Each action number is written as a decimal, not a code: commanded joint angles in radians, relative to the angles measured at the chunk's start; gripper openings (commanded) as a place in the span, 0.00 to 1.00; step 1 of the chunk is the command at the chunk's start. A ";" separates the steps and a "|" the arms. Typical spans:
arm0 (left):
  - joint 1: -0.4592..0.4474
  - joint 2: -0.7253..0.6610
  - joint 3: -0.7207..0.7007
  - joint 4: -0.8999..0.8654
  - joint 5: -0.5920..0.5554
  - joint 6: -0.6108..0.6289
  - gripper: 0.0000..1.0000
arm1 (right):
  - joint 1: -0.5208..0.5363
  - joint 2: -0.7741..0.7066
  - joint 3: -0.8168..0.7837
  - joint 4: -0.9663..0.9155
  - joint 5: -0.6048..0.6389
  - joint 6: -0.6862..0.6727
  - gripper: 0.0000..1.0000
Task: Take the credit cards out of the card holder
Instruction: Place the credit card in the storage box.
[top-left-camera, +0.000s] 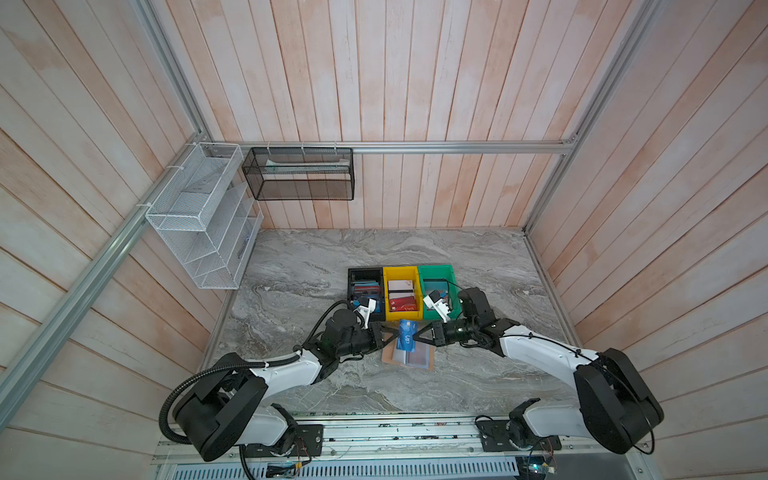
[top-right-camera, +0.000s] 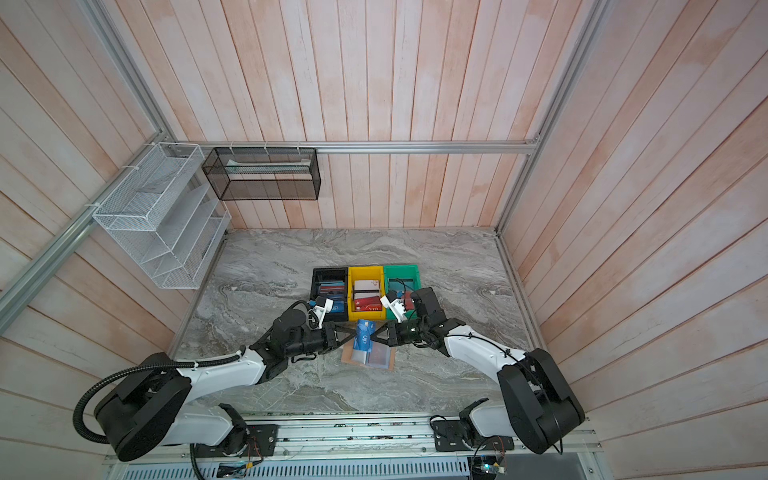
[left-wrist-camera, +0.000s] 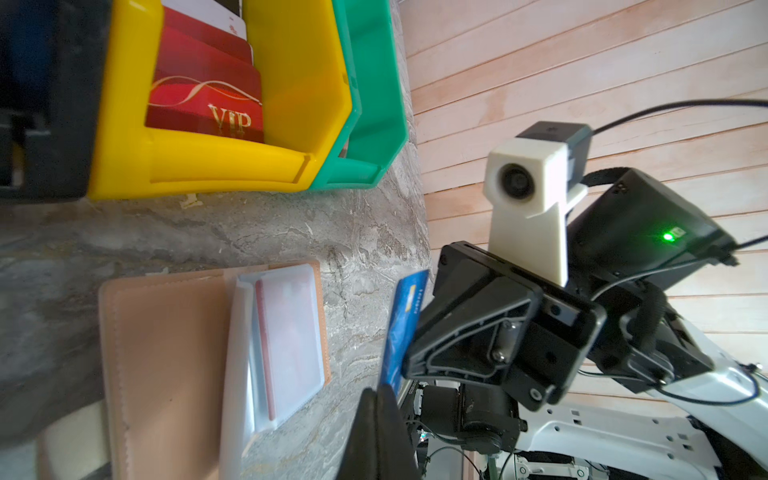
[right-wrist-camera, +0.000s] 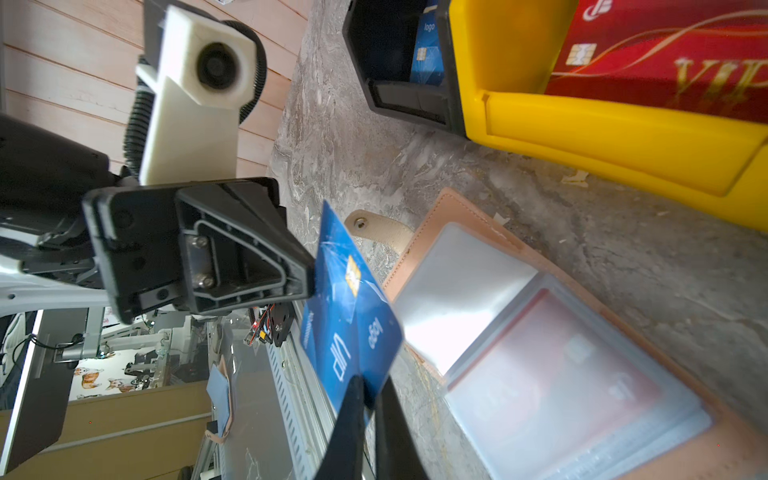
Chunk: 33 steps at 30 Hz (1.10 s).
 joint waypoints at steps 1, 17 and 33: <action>-0.010 0.022 0.000 0.029 0.025 -0.001 0.00 | 0.017 -0.037 -0.004 0.067 -0.085 -0.004 0.06; -0.007 -0.047 0.007 -0.110 -0.040 0.046 0.16 | -0.006 -0.052 0.017 0.038 -0.089 -0.006 0.00; 0.056 -0.172 -0.039 -0.227 -0.040 0.075 0.17 | -0.021 0.006 0.161 -0.180 -0.069 -0.166 0.00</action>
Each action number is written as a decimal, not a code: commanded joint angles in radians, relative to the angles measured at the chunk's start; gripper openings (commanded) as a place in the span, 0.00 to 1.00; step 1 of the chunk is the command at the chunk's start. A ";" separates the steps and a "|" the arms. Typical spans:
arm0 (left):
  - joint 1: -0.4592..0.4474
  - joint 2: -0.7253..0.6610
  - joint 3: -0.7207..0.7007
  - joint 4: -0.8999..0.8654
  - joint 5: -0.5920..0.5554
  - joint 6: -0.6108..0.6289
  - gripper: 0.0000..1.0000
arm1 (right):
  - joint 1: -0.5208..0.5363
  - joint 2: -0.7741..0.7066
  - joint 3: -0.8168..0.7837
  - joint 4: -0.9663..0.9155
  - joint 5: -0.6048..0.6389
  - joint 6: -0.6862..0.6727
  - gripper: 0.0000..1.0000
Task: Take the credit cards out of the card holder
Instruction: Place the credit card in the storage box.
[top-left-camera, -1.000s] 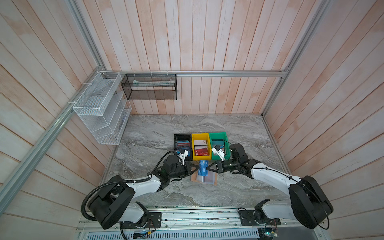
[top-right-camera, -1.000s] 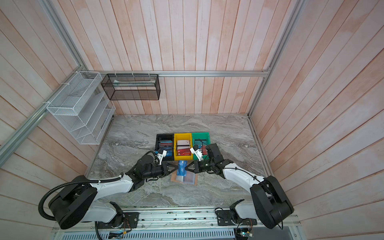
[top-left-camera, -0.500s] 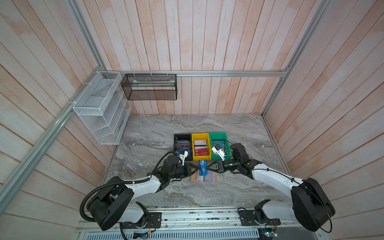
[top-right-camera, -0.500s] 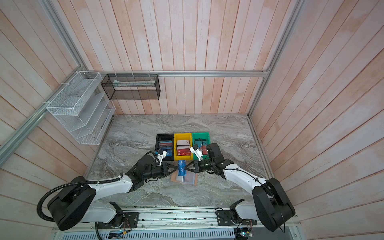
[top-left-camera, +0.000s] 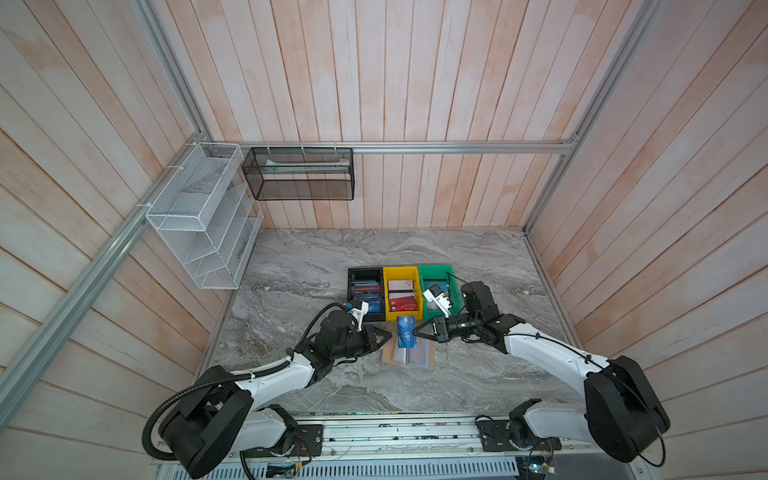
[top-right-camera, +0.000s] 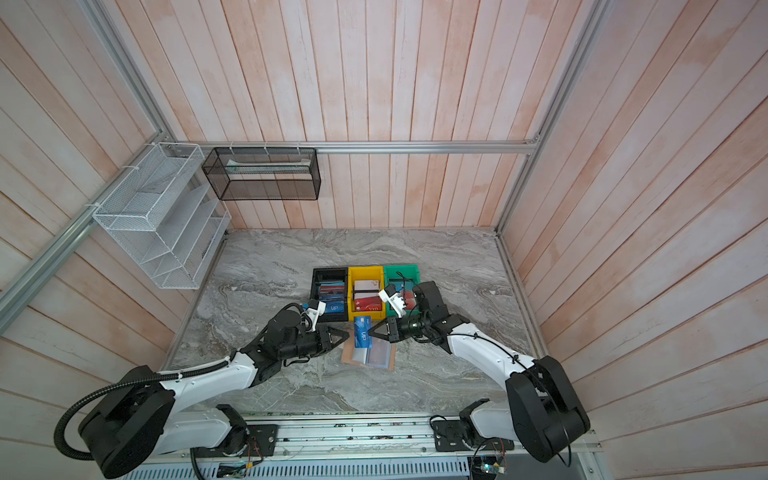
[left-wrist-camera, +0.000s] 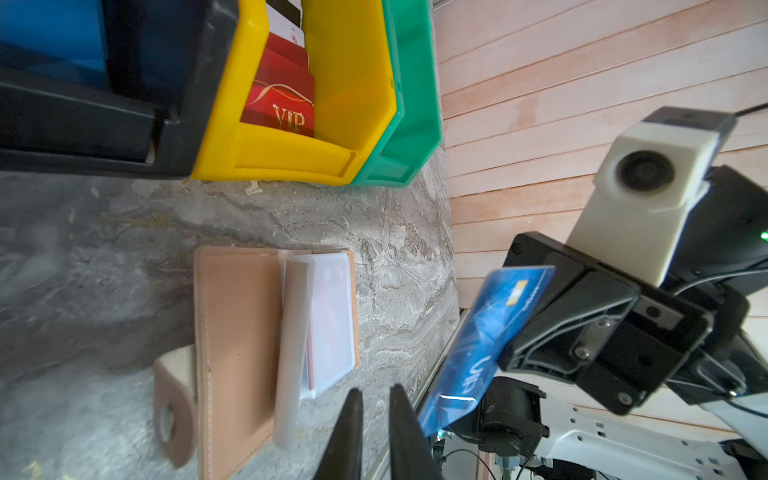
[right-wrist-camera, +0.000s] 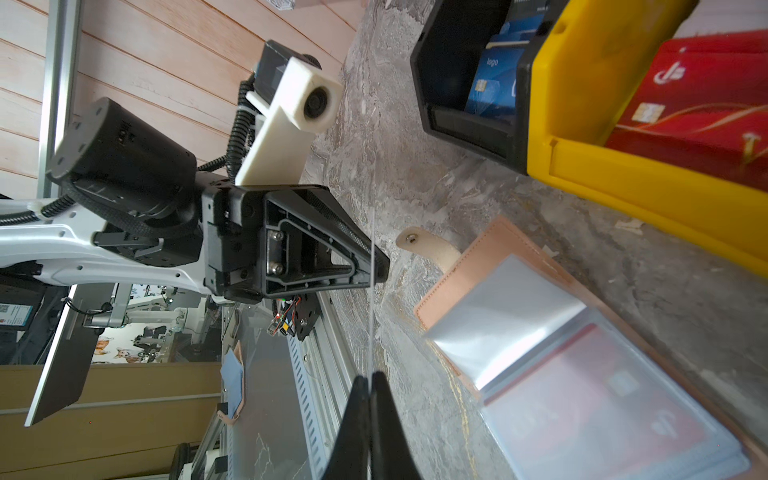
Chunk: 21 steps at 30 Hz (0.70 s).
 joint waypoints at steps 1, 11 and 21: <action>0.020 -0.063 -0.021 -0.071 -0.020 0.038 0.17 | -0.005 0.048 0.104 -0.143 0.010 -0.121 0.00; 0.106 -0.240 -0.062 -0.249 -0.061 0.067 0.17 | -0.001 0.276 0.476 -0.422 0.096 -0.316 0.00; 0.160 -0.272 -0.076 -0.315 -0.053 0.096 0.17 | 0.094 0.502 0.906 -0.669 0.236 -0.475 0.00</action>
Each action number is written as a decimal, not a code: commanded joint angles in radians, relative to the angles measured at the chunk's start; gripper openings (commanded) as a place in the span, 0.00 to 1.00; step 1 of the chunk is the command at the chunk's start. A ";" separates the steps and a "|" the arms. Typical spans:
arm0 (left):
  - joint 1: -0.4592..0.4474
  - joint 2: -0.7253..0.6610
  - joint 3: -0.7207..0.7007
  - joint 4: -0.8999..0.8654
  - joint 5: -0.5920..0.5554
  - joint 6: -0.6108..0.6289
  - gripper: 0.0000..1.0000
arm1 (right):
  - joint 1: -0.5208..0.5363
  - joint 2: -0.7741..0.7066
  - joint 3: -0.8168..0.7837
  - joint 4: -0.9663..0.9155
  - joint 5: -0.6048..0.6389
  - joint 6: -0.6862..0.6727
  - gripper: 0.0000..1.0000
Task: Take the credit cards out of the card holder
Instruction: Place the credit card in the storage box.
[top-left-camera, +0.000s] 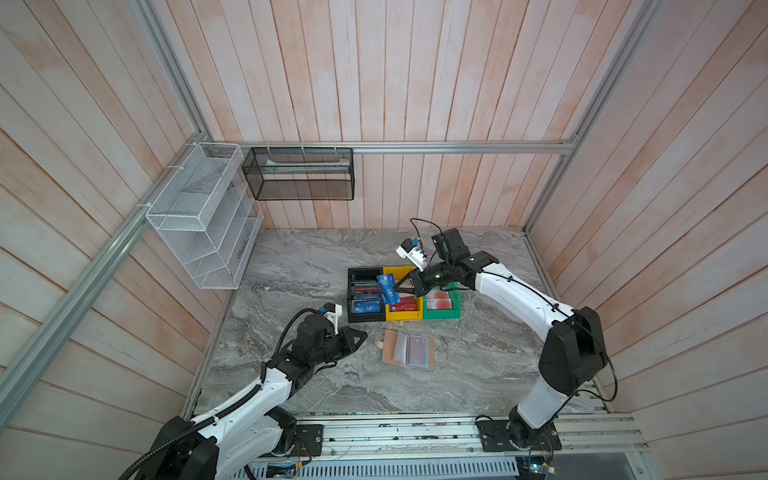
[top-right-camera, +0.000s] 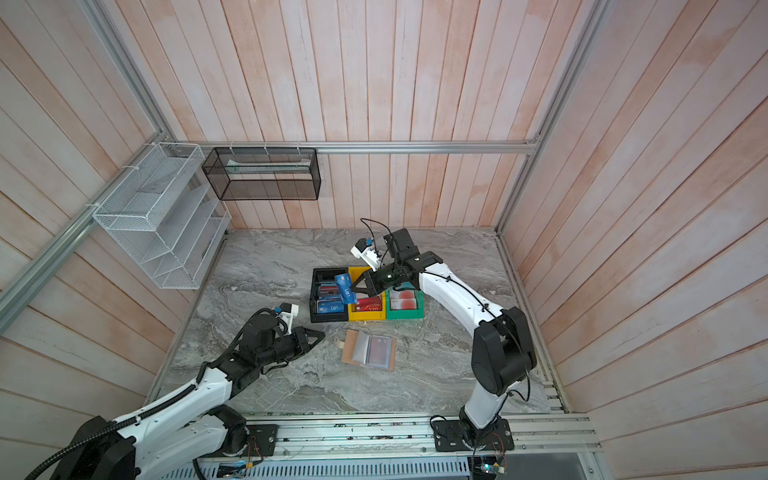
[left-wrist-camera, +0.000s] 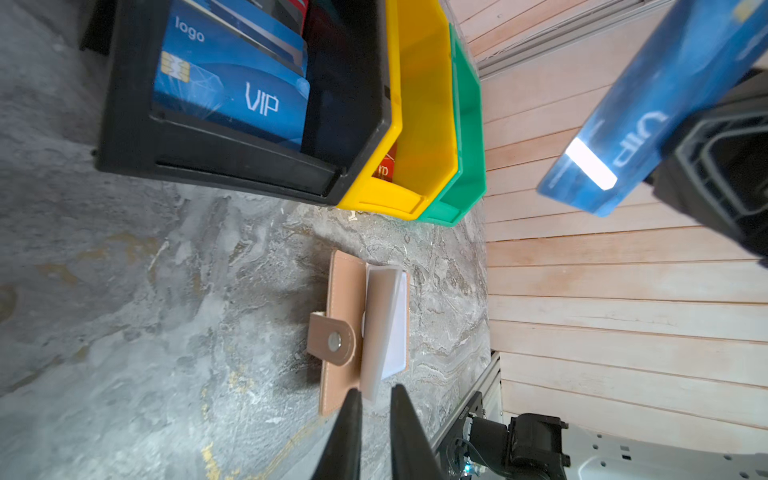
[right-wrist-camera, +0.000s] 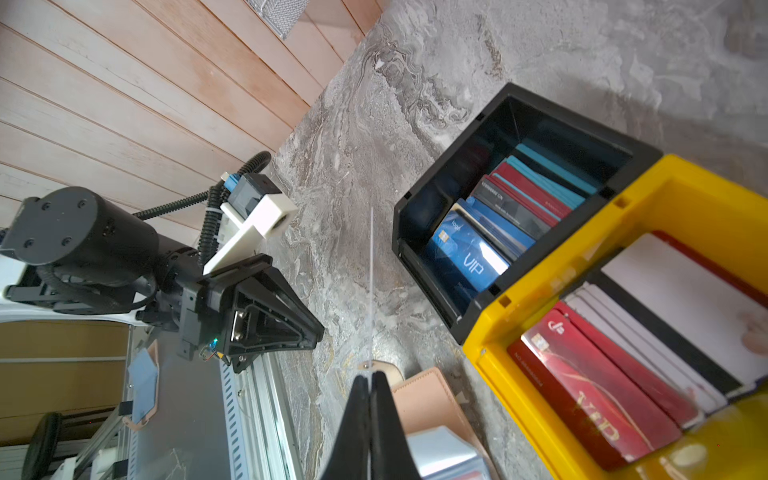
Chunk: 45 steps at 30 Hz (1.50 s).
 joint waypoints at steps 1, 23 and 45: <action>0.015 -0.011 -0.009 -0.032 -0.002 0.036 0.17 | 0.039 0.097 0.140 -0.175 0.100 -0.106 0.00; 0.107 -0.014 -0.007 -0.062 0.054 0.074 0.17 | 0.146 0.490 0.816 -0.560 0.361 -0.494 0.00; 0.143 -0.024 -0.020 -0.084 0.068 0.095 0.17 | 0.220 0.556 0.727 -0.591 0.498 -0.731 0.00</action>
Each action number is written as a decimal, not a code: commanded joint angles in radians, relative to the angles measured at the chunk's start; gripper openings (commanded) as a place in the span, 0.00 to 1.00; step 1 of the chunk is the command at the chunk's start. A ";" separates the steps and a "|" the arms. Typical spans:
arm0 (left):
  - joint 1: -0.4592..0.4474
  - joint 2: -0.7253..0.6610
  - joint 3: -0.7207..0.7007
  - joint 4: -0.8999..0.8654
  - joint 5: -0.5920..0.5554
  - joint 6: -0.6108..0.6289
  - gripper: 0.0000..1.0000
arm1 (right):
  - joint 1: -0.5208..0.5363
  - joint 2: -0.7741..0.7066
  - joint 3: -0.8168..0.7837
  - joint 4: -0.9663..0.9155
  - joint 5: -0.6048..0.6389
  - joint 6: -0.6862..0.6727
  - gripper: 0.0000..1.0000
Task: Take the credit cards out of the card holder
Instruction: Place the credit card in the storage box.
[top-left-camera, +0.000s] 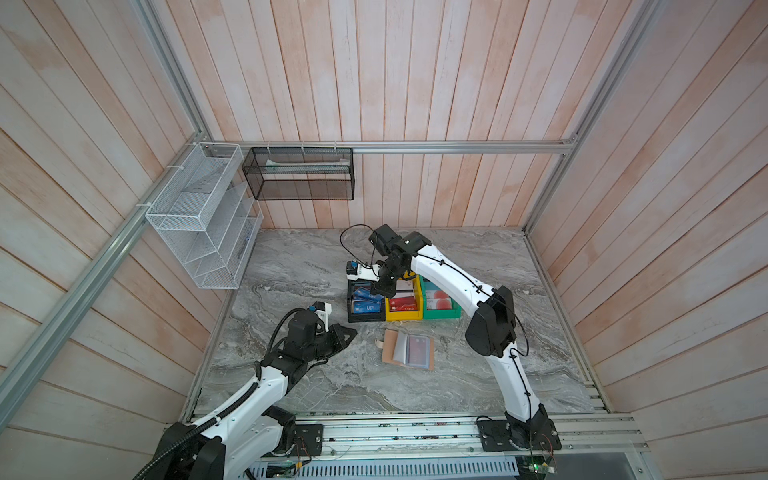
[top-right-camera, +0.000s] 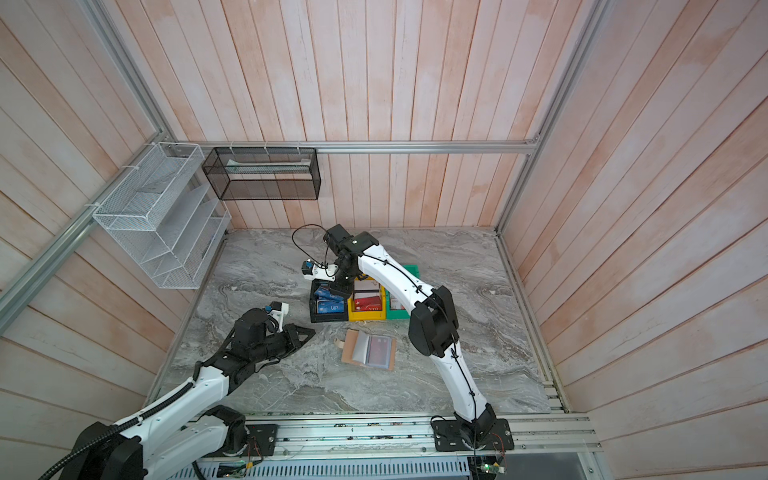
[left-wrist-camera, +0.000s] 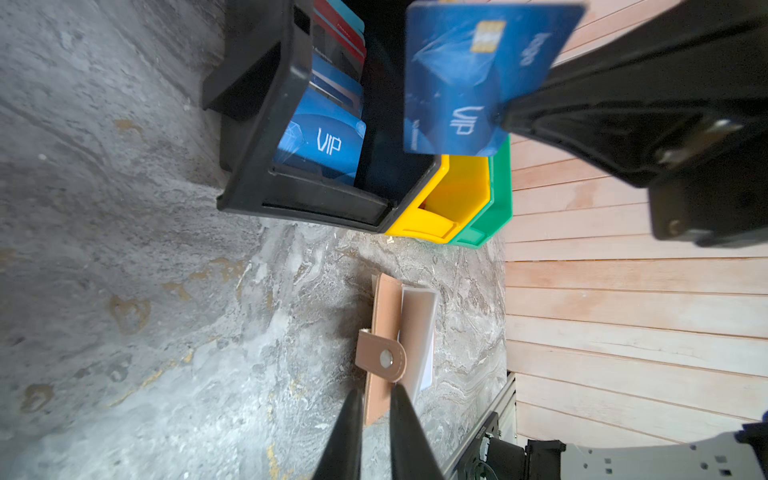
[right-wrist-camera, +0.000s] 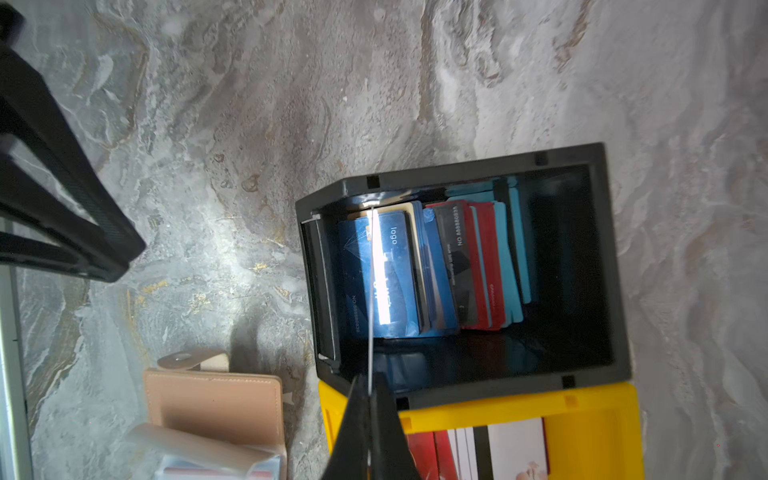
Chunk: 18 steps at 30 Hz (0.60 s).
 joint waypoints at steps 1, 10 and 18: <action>0.009 -0.028 -0.021 -0.027 0.010 0.027 0.17 | 0.010 0.017 -0.016 -0.029 0.028 -0.018 0.00; 0.030 -0.075 -0.043 -0.053 0.008 0.026 0.17 | 0.033 0.032 -0.048 -0.004 0.083 -0.020 0.00; 0.040 -0.068 -0.043 -0.051 0.019 0.032 0.17 | 0.042 0.048 -0.056 0.007 0.116 -0.021 0.00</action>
